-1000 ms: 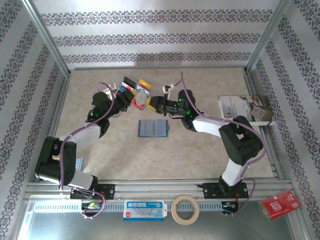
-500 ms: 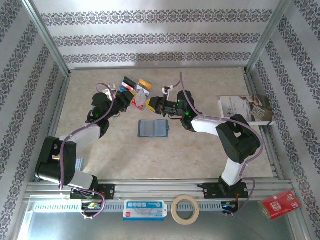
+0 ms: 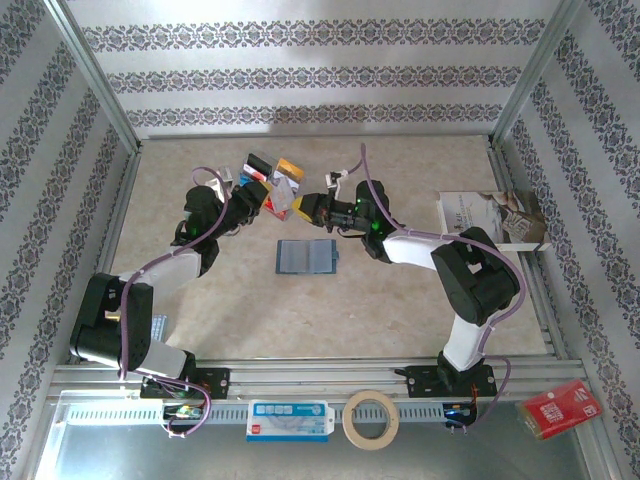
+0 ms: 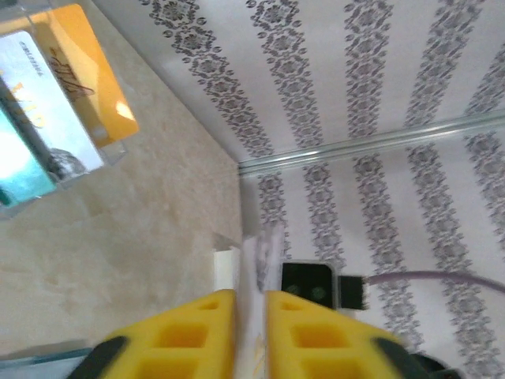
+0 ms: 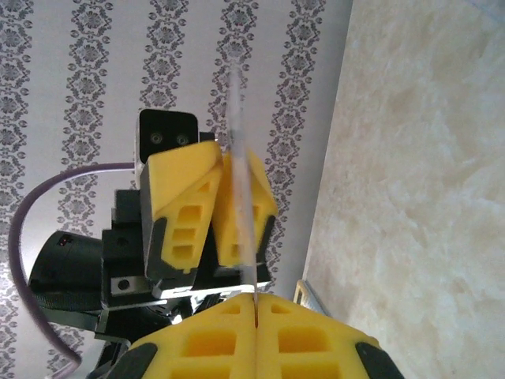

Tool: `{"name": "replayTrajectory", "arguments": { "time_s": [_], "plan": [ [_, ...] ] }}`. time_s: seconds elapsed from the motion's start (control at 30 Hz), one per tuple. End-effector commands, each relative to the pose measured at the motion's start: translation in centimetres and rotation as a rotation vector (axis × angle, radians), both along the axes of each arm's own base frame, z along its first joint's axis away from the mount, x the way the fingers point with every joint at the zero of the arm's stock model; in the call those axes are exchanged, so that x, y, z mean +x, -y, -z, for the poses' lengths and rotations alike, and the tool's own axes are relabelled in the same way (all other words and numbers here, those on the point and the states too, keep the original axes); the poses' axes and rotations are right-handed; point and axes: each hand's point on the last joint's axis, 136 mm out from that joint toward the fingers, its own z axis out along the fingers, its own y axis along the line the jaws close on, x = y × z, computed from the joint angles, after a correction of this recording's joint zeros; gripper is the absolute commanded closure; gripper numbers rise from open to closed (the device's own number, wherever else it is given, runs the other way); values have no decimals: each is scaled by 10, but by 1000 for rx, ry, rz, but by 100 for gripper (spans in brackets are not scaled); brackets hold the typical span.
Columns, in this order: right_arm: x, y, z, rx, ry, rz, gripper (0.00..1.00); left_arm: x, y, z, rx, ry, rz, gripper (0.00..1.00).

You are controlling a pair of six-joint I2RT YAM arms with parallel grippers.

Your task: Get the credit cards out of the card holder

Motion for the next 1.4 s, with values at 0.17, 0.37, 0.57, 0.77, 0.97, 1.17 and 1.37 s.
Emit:
{"name": "replayTrajectory", "arguments": {
  "time_s": [0.17,0.37,0.57,0.77,0.97,1.17,1.37],
  "plan": [
    [13,24,12,-188,91,22,100,-21,-53,54,256,-170,-124,26],
    [22,46,24,-454,181,-11,100,-47,-94,63,567,-229,-195,4],
    [35,48,20,-718,338,-86,100,-58,-111,61,684,-249,-189,0],
    [58,32,2,-863,528,-149,100,-58,-111,66,656,-271,-169,0],
    [75,13,4,-1004,699,-209,100,-57,-104,68,610,-272,-144,0],
    [95,5,19,-1084,747,-232,100,-54,-100,67,582,-275,-132,0],
    [110,-3,36,-1118,786,-250,100,-50,-96,66,554,-277,-123,0]
  ]
}}
